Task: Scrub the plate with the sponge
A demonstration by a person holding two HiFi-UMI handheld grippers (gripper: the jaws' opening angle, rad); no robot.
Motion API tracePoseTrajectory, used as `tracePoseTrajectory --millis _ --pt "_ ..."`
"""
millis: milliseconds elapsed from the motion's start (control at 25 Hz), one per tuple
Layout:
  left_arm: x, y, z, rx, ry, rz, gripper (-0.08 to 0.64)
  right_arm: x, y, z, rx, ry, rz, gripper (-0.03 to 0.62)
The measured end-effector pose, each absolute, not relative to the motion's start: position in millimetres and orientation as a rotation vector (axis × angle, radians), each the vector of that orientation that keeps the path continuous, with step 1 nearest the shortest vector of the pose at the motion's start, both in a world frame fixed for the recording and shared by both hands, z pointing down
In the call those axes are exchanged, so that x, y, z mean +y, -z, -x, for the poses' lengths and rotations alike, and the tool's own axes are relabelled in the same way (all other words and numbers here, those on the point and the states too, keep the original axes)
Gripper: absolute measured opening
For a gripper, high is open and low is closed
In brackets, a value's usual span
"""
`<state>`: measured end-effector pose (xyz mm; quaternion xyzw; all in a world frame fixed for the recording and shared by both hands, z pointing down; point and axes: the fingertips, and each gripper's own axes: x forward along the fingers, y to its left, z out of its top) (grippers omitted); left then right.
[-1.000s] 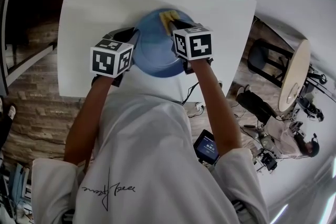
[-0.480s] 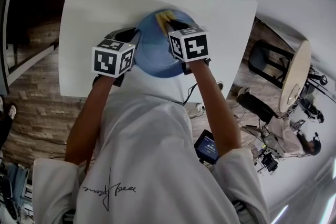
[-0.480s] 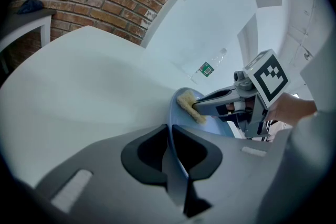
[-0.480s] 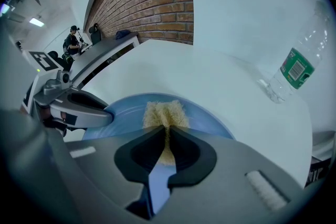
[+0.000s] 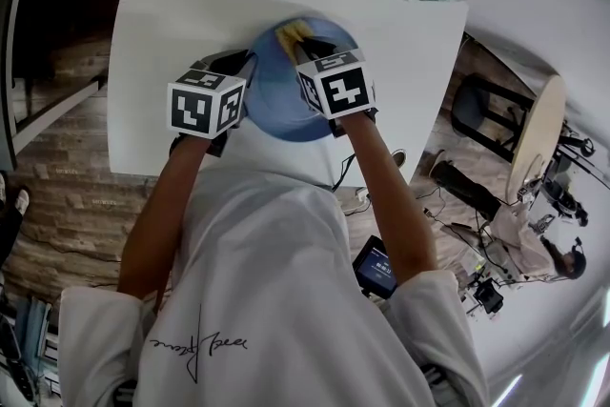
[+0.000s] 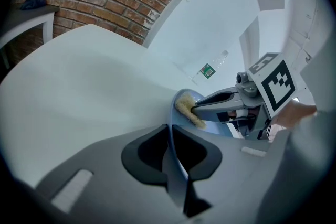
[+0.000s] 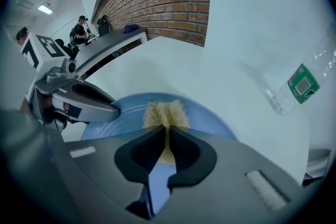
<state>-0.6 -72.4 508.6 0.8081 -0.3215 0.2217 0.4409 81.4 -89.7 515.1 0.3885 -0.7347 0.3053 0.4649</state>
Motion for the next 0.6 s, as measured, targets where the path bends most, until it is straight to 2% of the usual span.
tracePoseTrajectory --millis 600 --pt "-70.5 -509.9 1.1 -0.803 -0.559 -2.015 0.034 -71.7 -514.2 -57.5 -1.814 -0.585 -0.819 0.035"
